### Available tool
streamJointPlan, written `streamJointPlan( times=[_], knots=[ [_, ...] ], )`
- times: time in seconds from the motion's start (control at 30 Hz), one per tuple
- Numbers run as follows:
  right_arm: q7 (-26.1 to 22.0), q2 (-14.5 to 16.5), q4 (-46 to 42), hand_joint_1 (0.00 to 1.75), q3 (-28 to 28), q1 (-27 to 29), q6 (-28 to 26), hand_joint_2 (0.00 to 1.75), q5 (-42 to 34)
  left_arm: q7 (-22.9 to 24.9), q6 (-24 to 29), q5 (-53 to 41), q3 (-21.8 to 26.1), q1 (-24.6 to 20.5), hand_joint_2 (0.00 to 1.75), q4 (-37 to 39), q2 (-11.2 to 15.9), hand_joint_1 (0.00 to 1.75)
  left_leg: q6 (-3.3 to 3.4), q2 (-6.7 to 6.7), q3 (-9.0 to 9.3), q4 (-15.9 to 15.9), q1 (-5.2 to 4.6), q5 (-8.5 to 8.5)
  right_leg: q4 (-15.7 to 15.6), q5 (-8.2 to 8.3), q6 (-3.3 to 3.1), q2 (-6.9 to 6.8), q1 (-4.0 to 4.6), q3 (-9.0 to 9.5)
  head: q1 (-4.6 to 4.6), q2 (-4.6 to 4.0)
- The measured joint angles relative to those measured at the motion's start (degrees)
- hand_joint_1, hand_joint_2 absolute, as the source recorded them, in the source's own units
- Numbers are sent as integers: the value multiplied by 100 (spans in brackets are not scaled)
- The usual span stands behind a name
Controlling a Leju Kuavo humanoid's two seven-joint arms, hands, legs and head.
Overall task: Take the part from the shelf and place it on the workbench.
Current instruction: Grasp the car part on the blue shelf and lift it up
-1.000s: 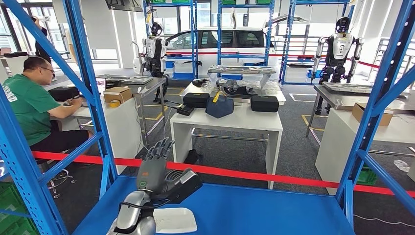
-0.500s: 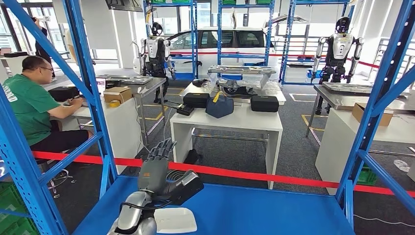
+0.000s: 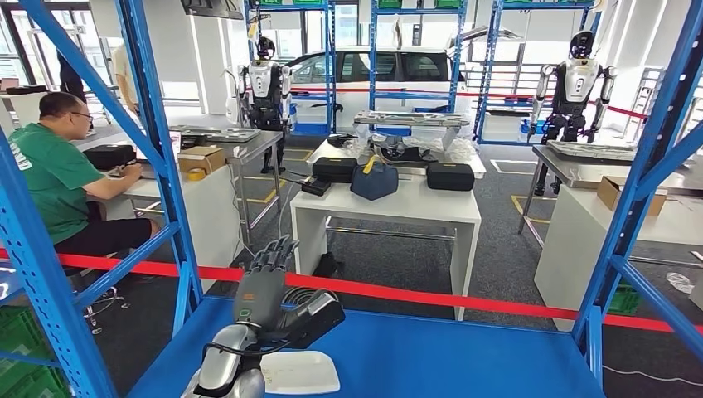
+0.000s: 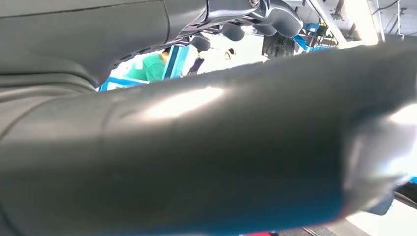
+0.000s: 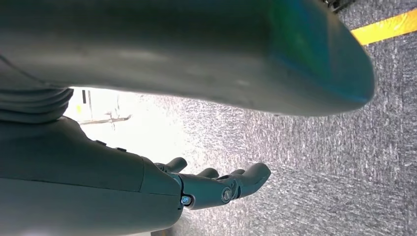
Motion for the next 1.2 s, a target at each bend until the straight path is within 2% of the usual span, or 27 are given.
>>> streamJointPlan(
  times=[0.03,0.1,0.13,0.17,0.2,0.27,0.3,0.33,0.43,0.5,0.53,0.6,0.63,0.67,0.7,0.73,0.77,0.83,0.9,1.0,1.07,1.13,1.17,1.2],
  knots=[
    [0,-1,0,0,0,0,0,0,0,0,0,0,-1,-2,0,0,-2,0,25,8,11,-24,12,17,295,-172,-5,-1,7,-131,3,0],
    [0,-4,0,0,0,3,1,0,0,0,-1,0,-4,10,0,10,-3,0,45,17,2,-18,6,16,1110,-561,-11,2,35,-509,11,-1],
    [0,-6,0,0,0,6,1,0,0,1,-2,0,-6,24,0,16,-3,0,47,20,-5,-5,3,10,1408,-652,-12,2,45,-653,12,-1],
    [0,-6,0,0,0,8,1,0,0,1,-3,0,-7,35,0,20,-3,0,42,20,-13,15,2,2,1490,-629,-16,1,49,-693,13,-1],
    [0,-8,0,0,0,8,1,0,-1,1,-4,0,-8,41,0,21,-3,0,28,17,-20,43,6,-11,1329,-500,-22,-2,49,-612,13,-1],
    [0,-13,1,0,0,3,1,0,-2,1,-4,0,-8,39,0,20,-3,0,-24,10,-39,125,12,-62,585,-167,-38,-13,43,-222,12,-1],
    [-3,-13,1,0,0,-1,1,0,-2,1,-5,0,-8,36,0,20,-2,0,-61,6,-55,178,6,-95,274,-68,-56,-12,48,-67,11,-1],
    [-7,-12,2,0,0,-2,1,0,-2,1,-5,0,-8,33,0,19,-2,0,-96,4,-70,214,-3,-120,97,-33,-81,-9,55,16,11,-1],
    [-10,-7,2,0,0,-1,1,0,-1,0,-7,0,-14,28,0,17,-4,0,-187,0,-94,220,-14,-143,53,-41,-184,5,68,11,12,-1],
    [-5,-3,2,0,0,-1,1,0,0,1,-7,0,-17,19,0,16,-3,0,-265,-1,-170,366,0,-253,42,-38,-253,4,50,19,8,-1],
    [-4,-1,2,0,0,-2,1,0,-1,2,-7,0,-22,13,0,16,-3,0,-309,-1,-286,606,14,-390,35,-37,-281,2,39,24,4,-1],
    [-2,-2,2,0,-1,-2,-1,0,-3,2,-7,0,-39,14,0,19,1,0,-373,0,-660,1381,43,-743,35,-53,-311,0,39,27,1,-2],
    [-2,-2,2,0,-1,-1,-1,0,-5,4,-8,-1,-47,25,0,21,3,0,-388,1,-846,1735,55,-860,35,-62,-317,1,41,30,0,-2],
    [-2,-2,2,0,-2,0,-2,0,-7,8,-10,-2,-52,37,0,24,6,0,-388,1,-950,1912,61,-869,36,-73,-320,4,43,38,1,-2],
    [-1,-2,2,0,-2,0,-2,0,-8,16,-12,-5,-55,44,0,24,8,0,-375,1,-933,1847,63,-762,36,-85,-317,9,47,54,0,-1],
    [-1,-2,2,0,-3,1,-2,0,-9,27,-14,-8,-56,42,0,23,8,0,-345,0,-794,1540,60,-559,35,-99,-310,15,52,79,0,-1],
    [-1,-1,2,0,-3,1,-2,0,-9,38,-16,-11,-59,33,0,21,8,0,-297,1,-581,1090,47,-331,32,-115,-301,19,53,108,0,-1],
    [-6,11,2,0,-7,-2,-2,0,-9,52,-20,-15,-73,7,0,16,8,0,-194,12,-215,360,3,-92,13,-140,-257,21,56,149,-4,-1],
    [-14,20,2,0,-16,-4,-2,0,-9,57,-24,-17,-90,-10,0,17,6,0,-141,20,-105,159,-38,-95,-30,-141,-194,15,50,174,-7,-1],
    [-5,23,3,0,-30,-7,0,0,-11,77,-26,-16,-95,-13,0,9,-2,0,-94,8,0,41,-5,-61,11,-195,-115,2,61,194,-3,0],
    [-5,14,3,0,-34,-9,-1,0,-15,87,-27,-15,-96,-20,0,8,-12,0,-43,14,80,-24,21,-68,505,-412,-97,0,75,-63,6,0],
    [-22,-1,2,0,-42,-4,-2,0,-17,92,-34,-15,-97,3,0,17,-14,0,-7,14,114,-17,17,-117,1264,-653,-91,3,96,-531,13,0],
    [-14,-4,2,0,-46,1,-2,0,-18,95,-39,-15,-97,27,0,22,-14,0,0,10,134,-3,14,-151,1481,-652,-90,3,101,-706,13,0],
    [15,-6,2,0,-50,5,-2,0,-19,96,-43,-15,-97,48,0,27,-14,0,-3,4,162,17,13,-193,1505,-539,-91,3,104,-788,13,0]
  ],
)
